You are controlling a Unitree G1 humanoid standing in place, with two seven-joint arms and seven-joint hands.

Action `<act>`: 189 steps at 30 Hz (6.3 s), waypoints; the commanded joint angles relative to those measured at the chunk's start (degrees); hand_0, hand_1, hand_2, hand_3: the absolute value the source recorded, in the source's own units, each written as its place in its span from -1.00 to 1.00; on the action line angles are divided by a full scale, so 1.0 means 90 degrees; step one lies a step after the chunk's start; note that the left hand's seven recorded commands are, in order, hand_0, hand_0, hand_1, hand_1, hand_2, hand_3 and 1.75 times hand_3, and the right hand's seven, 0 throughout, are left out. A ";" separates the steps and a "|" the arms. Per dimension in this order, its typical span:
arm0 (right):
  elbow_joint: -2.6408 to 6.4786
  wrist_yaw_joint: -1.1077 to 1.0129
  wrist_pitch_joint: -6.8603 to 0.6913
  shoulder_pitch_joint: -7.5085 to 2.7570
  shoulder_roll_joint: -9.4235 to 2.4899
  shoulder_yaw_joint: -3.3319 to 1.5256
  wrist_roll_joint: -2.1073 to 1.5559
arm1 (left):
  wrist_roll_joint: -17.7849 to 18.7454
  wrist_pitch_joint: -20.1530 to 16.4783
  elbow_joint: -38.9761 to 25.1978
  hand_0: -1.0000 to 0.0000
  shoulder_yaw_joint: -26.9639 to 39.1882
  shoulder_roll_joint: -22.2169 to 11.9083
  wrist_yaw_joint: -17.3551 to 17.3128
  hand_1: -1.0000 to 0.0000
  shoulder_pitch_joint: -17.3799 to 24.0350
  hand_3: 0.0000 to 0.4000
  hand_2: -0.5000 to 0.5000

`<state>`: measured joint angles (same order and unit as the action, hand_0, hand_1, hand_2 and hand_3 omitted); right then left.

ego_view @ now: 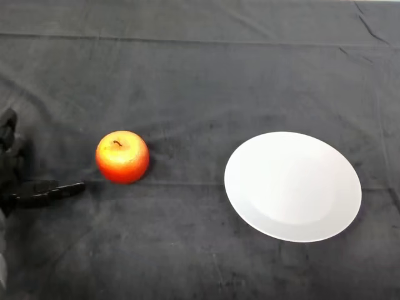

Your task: Move the apple to the plate

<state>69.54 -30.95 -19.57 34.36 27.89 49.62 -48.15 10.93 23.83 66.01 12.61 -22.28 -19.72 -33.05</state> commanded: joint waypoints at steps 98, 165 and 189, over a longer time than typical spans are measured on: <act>-0.0022 0.0027 0.0018 -0.0002 0.0075 0.0080 0.0000 | -0.0046 0.2170 0.0047 -1.00 -0.1915 0.1482 -0.0510 0.35 -0.1588 1.00 -0.67; -0.0006 0.0017 0.0022 0.0003 0.0080 0.0082 0.0004 | 0.0025 0.1151 -0.0208 1.00 -0.4974 0.1252 0.0154 1.00 -0.1629 -1.00 0.00; -0.0011 0.0019 0.0022 0.0002 0.0078 0.0082 0.0005 | 0.0404 0.1531 -0.0012 1.00 -0.3634 0.0291 0.0048 1.00 -0.1118 -1.00 0.00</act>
<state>69.54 -30.95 -19.56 34.35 27.90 49.64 -48.15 13.41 36.34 65.87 -21.10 -17.38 -18.98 -45.66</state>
